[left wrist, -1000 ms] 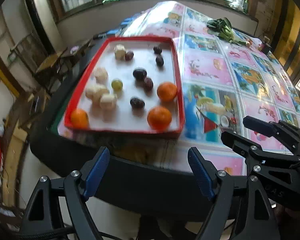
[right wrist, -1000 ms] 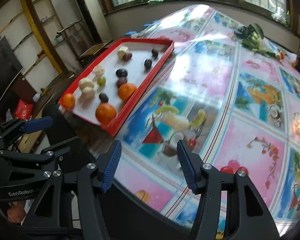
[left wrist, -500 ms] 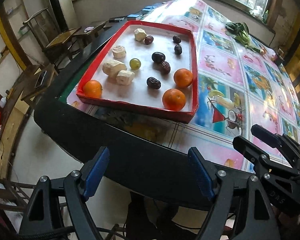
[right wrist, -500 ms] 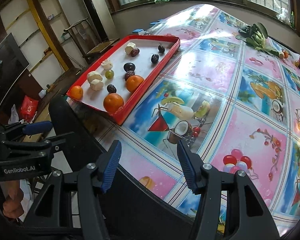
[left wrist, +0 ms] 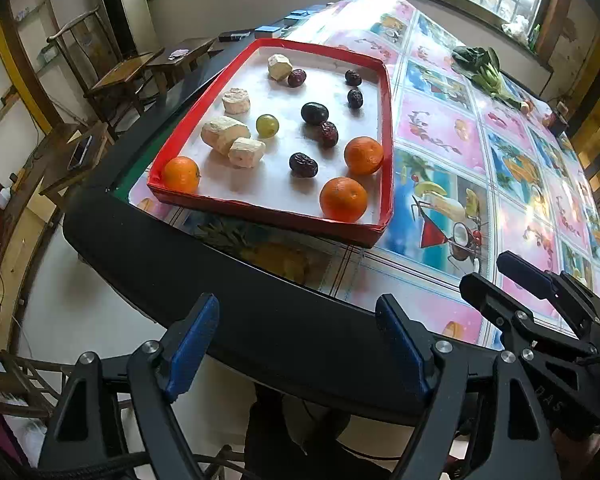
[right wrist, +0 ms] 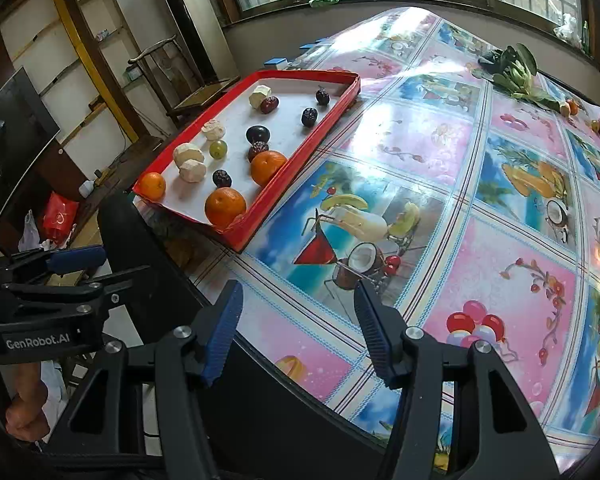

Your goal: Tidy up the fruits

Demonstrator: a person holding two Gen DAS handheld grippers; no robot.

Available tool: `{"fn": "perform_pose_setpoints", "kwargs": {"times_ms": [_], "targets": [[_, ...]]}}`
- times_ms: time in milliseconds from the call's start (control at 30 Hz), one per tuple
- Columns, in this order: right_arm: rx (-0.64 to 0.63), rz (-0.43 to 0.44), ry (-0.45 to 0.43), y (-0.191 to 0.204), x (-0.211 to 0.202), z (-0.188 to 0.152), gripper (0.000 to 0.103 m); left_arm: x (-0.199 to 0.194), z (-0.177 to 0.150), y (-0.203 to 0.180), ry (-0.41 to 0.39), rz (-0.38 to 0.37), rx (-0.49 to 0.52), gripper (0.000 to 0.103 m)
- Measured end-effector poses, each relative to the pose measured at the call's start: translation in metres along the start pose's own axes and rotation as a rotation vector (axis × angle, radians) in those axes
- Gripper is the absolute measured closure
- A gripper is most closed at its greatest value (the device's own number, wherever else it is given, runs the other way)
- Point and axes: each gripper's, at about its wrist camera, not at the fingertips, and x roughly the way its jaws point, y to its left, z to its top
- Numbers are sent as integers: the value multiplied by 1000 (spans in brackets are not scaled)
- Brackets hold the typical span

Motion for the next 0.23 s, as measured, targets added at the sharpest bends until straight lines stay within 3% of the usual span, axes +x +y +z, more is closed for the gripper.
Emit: {"fn": "perform_pose_setpoints", "kwargs": {"times_ms": [233], "targets": [[3,3,-5,-2,-2,-1,44,-8,-1,-9,-38,-23,28,24]]}}
